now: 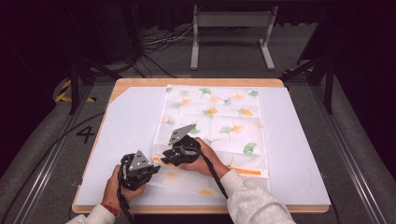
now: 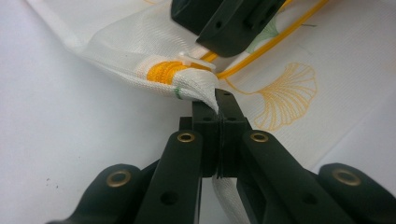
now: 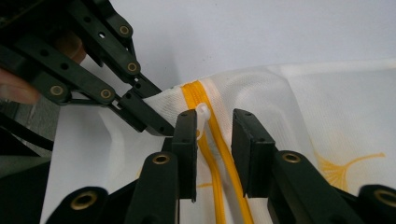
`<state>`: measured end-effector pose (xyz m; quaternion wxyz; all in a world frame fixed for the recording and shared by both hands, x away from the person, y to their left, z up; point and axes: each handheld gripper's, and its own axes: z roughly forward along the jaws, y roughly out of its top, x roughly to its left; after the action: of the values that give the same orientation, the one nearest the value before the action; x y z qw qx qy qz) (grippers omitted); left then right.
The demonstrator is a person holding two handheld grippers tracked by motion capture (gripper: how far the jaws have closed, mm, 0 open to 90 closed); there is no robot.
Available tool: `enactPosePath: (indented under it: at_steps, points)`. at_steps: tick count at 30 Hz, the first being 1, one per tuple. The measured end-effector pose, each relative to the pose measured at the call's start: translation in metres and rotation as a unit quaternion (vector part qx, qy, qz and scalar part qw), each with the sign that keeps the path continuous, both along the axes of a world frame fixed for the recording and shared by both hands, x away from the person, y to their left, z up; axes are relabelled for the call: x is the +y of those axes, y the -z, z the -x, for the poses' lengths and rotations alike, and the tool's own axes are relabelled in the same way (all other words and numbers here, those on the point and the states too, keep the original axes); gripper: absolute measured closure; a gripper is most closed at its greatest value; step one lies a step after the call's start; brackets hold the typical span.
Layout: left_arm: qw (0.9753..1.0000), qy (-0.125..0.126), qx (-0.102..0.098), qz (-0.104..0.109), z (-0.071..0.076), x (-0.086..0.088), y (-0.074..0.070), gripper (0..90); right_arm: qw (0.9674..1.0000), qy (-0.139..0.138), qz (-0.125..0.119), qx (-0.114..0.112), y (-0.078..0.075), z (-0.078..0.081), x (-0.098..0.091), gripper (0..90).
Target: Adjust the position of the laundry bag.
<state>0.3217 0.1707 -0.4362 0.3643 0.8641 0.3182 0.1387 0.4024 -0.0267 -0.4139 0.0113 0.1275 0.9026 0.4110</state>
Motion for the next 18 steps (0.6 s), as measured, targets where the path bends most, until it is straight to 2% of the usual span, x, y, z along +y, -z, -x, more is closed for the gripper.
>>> enactPosePath:
  at_steps: [5, 6, 8, 9, 10, 13, 15, 18]
  points:
    - [1.0, 0.002, -0.004, -0.004, 0.001, -0.001, 0.001, 88.3, 0.9999, -0.009, 0.0, 0.009, 0.001, -0.001, 0.008, 68.6]
    - [1.0, 0.002, -0.002, -0.004, 0.002, -0.001, 0.001, 88.2, 0.9999, 0.001, 0.012, 0.0, 0.003, -0.002, 0.013, 67.7]
    - [1.0, 0.002, -0.001, -0.006, 0.001, -0.001, 0.001, 88.3, 0.9999, 0.002, 0.016, -0.004, 0.003, -0.002, 0.014, 68.3]
    - [1.0, 0.004, 0.0, -0.005, 0.002, 0.0, 0.002, 88.3, 0.9996, 0.006, 0.024, -0.012, 0.003, -0.002, 0.016, 72.0]
    - [1.0, 0.003, -0.001, -0.006, 0.002, 0.0, 0.002, 88.3, 0.9994, 0.011, 0.028, -0.019, 0.003, -0.002, 0.016, 71.5]
    - [1.0, 0.003, 0.001, -0.004, 0.002, 0.0, 0.001, 88.2, 0.9995, 0.016, 0.024, -0.016, 0.0, -0.005, 0.012, 73.1]
    - [1.0, 0.005, 0.0, -0.005, 0.002, 0.0, 0.001, 88.2, 0.9983, 0.035, 0.038, -0.027, 0.0, -0.005, 0.01, 76.7]
    - [1.0, 0.005, -0.005, -0.006, 0.002, 0.0, 0.001, 88.2, 0.998, 0.042, 0.04, -0.026, 0.001, -0.008, 0.007, 77.0]
